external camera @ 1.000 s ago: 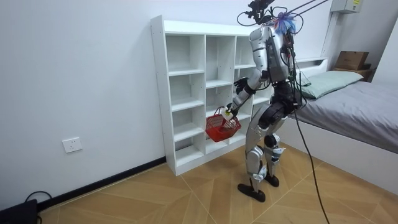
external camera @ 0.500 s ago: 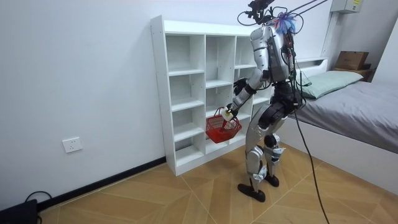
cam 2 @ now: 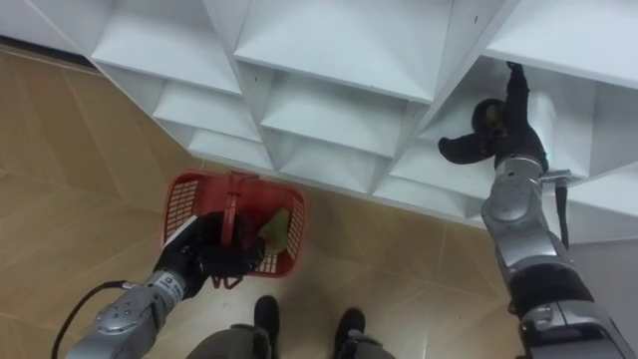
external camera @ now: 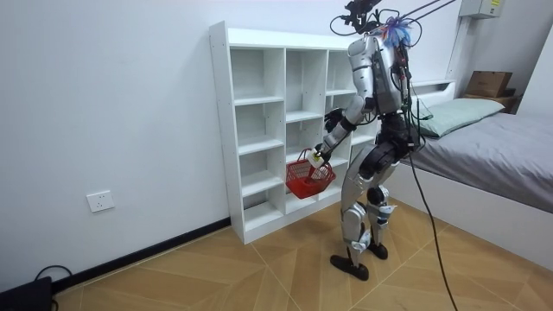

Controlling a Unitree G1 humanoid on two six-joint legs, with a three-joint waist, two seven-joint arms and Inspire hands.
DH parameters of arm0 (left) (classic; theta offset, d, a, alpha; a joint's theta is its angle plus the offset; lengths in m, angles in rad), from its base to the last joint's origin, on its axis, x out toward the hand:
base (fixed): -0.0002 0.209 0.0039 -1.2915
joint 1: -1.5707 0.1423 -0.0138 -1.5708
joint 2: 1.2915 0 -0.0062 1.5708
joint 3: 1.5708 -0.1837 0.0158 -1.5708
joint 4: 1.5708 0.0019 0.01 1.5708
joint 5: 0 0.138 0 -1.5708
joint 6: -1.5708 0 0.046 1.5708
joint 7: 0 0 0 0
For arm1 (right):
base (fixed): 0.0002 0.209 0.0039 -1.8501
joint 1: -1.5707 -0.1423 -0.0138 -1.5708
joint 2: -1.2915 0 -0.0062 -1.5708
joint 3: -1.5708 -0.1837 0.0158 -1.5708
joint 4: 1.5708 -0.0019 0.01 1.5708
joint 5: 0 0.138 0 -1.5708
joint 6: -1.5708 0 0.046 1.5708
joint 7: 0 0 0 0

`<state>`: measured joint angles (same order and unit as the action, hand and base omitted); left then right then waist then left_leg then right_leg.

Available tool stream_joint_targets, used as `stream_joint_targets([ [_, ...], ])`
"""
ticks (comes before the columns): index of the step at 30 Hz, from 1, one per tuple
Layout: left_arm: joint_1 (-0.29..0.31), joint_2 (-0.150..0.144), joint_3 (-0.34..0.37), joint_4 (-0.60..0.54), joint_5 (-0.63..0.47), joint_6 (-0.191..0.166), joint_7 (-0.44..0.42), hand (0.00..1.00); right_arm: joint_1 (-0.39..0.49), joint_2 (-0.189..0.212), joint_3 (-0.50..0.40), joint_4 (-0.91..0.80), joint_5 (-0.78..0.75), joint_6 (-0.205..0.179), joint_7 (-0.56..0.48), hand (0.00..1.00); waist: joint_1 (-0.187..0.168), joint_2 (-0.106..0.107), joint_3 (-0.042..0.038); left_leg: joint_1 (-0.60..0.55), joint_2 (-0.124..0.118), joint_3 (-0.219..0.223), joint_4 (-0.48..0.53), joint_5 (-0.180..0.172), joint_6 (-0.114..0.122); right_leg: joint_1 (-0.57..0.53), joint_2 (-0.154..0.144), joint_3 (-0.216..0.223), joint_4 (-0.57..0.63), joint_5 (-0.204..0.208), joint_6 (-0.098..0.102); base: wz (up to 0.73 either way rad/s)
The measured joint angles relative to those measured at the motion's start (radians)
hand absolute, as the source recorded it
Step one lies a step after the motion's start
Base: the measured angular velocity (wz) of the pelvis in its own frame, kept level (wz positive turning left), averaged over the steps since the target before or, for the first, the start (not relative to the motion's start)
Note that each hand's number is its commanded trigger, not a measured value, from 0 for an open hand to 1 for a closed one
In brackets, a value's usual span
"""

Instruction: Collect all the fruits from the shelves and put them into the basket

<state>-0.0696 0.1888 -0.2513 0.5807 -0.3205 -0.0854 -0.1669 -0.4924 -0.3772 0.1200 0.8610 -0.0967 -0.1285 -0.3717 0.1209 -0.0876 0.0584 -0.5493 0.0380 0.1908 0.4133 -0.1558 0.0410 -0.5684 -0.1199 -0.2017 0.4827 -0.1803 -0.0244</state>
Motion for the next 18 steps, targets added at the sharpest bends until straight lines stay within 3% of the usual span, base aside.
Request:
stream_joint_targets([
  [2, 0.000, 0.000, 0.001, 0.000, 0.000, 0.000, 0.000, 1.00, 0.000, -0.008, 0.009, 0.000, -0.026, 0.000, 0.005, 0.00, 0.000, 0.000, 0.0000, 0.000, 0.000, 0.000, 0.000, 0.000, 0.000, 0.000, 0.000, 0.000, 0.000, 0.000, 0.000, 0.00],
  [4, 0.000, 0.001, 0.000, 0.000, 0.000, 0.000, 0.000, 1.00, 0.000, -0.013, 0.017, 0.000, -0.041, 0.001, 0.011, 0.45, 0.001, 0.000, 0.0000, 0.000, 0.000, 0.000, 0.001, 0.000, 0.000, 0.000, 0.000, 0.000, 0.001, 0.000, 0.000, 0.00],
  [5, 0.000, 0.002, 0.000, 0.000, -0.001, 0.000, 0.000, 1.00, 0.000, -0.013, 0.017, 0.000, -0.041, 0.001, 0.013, 0.83, 0.001, 0.000, 0.0000, 0.000, 0.000, 0.000, 0.001, 0.000, 0.000, 0.000, 0.000, 0.000, 0.001, 0.000, 0.000, 0.00],
  [6, 0.000, 0.003, 0.000, 0.000, -0.001, 0.000, 0.000, 1.00, 0.000, -0.014, 0.018, 0.000, -0.040, 0.001, 0.014, 1.00, 0.001, 0.000, 0.0000, 0.000, 0.000, -0.001, 0.001, 0.000, 0.000, 0.000, 0.000, 0.000, 0.002, 0.000, 0.000, 0.00],
  [14, 0.000, 0.021, 0.000, 0.000, -0.002, 0.005, 0.003, 1.00, 0.000, -0.022, 0.029, 0.002, -0.040, 0.035, 0.024, 1.00, 0.000, 0.000, -0.0001, 0.001, 0.000, -0.001, 0.003, 0.000, 0.000, 0.001, 0.000, 0.001, 0.002, 0.000, 0.000, 0.00],
  [18, 0.000, 0.027, 0.000, 0.000, -0.002, 0.014, 0.004, 1.00, 0.000, -0.044, 0.051, 0.003, -0.040, 0.044, 0.026, 1.00, 0.000, -0.001, -0.0004, 0.001, 0.000, -0.001, 0.003, 0.000, 0.000, 0.002, 0.000, 0.001, 0.002, 0.000, 0.000, 0.00],
])
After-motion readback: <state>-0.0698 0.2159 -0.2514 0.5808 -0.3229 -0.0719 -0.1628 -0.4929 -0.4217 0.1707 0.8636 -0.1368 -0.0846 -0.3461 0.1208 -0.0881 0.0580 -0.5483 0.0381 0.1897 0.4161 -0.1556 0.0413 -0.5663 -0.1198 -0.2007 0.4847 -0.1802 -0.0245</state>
